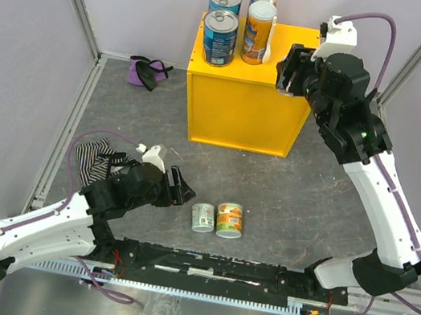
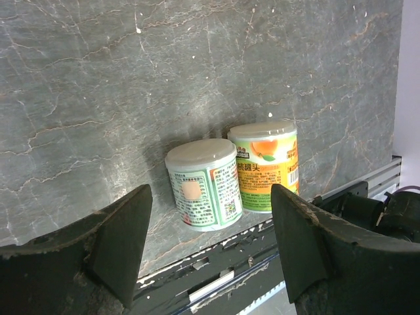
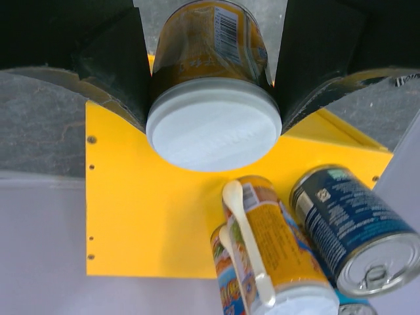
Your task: Place and organize the canned foods onto the counter
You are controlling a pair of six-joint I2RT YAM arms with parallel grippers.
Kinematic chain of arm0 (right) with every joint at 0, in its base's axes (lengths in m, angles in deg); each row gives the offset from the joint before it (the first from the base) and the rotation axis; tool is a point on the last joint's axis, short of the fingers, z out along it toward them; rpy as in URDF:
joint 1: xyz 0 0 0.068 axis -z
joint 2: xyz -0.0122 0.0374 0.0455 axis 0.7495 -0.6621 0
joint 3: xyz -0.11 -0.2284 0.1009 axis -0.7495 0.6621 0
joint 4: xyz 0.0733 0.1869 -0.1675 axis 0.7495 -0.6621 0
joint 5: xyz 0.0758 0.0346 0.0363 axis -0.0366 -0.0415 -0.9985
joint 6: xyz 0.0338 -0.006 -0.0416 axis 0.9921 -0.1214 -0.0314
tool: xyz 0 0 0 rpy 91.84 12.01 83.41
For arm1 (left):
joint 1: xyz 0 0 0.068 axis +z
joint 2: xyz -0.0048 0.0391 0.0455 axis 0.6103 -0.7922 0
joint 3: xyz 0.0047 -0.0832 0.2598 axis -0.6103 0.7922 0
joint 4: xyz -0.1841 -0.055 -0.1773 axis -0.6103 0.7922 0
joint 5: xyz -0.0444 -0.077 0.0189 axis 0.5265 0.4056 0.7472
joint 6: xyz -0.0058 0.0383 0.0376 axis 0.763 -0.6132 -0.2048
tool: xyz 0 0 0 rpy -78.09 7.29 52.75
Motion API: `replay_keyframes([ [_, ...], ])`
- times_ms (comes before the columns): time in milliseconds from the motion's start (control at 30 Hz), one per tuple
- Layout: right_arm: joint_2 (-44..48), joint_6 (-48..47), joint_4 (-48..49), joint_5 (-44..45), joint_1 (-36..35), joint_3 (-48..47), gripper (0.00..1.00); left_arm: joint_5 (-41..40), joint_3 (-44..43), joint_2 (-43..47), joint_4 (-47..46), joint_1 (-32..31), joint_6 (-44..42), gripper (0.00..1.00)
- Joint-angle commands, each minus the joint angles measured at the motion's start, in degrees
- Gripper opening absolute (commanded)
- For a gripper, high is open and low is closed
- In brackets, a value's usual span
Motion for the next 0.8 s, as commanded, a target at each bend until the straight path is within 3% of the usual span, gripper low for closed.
replay_keyframes([
  [0, -1.40, -3.44, 11.80, -1.44, 2.25, -4.45, 0.01, -0.09, 0.32, 1.83, -1.90, -0.15, -0.34, 0.79],
  [233, -5.43, -4.98, 20.00, -4.14, 5.58, -3.63, 0.01, 1.62, 0.36, 1.96, -2.33, -0.14, -2.63, 0.79],
  [767, -10.56, -10.84, 42.90, -6.29, 7.99, 7.89, 0.01, 4.38, 3.27, 6.05, -4.60, -0.21, -4.62, 0.79],
])
